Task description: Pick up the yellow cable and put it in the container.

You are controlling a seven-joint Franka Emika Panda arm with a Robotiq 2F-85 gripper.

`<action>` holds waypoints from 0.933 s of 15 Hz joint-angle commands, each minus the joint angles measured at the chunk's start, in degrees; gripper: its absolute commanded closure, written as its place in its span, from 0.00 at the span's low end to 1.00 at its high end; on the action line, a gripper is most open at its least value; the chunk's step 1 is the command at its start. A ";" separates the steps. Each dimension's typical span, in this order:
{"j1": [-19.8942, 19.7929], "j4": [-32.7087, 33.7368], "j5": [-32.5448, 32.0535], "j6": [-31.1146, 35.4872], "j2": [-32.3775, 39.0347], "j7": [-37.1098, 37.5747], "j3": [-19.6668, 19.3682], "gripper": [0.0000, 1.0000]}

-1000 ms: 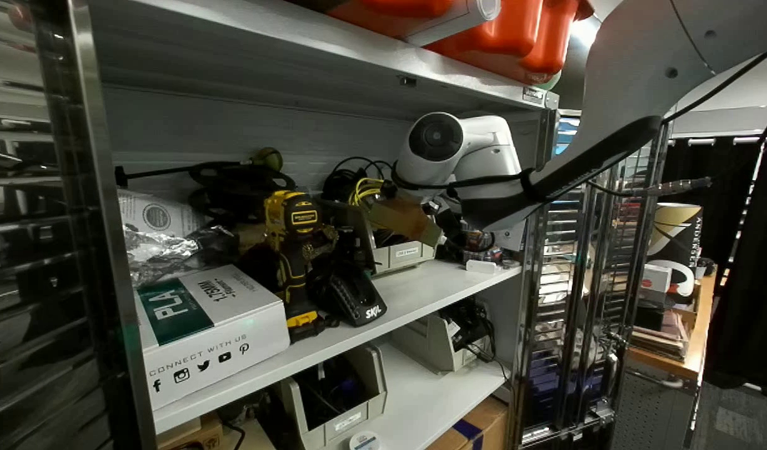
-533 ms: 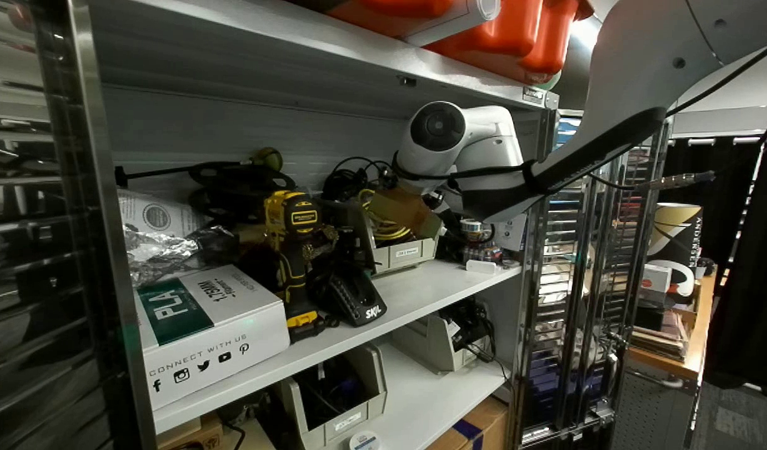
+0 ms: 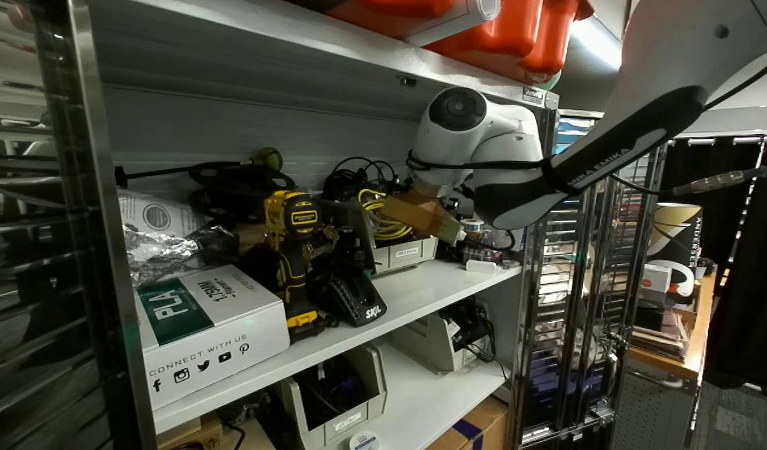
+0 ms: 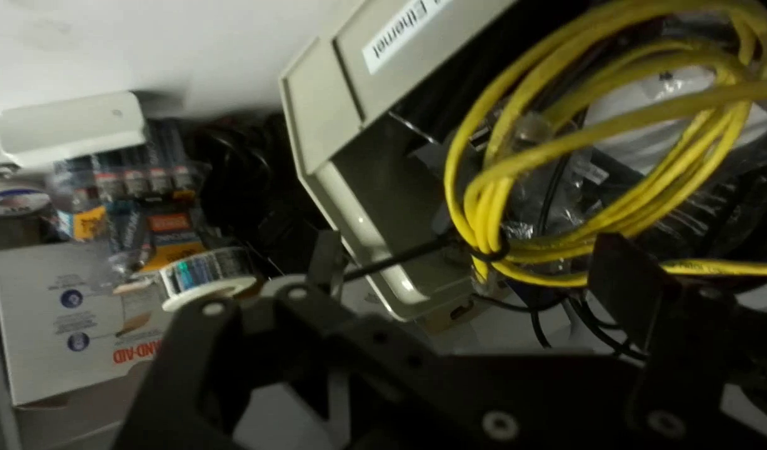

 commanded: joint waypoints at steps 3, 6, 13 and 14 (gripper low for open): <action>-4.20 -11.89 24.09 7.61 -8.34 -22.63 2.28 0.00; -11.33 -18.34 38.97 8.62 -10.46 -35.97 10.38 0.00; -25.16 -14.35 73.27 -8.70 -8.29 -66.55 30.54 0.00; -26.25 -12.70 78.15 -14.16 -9.32 -70.91 31.70 0.00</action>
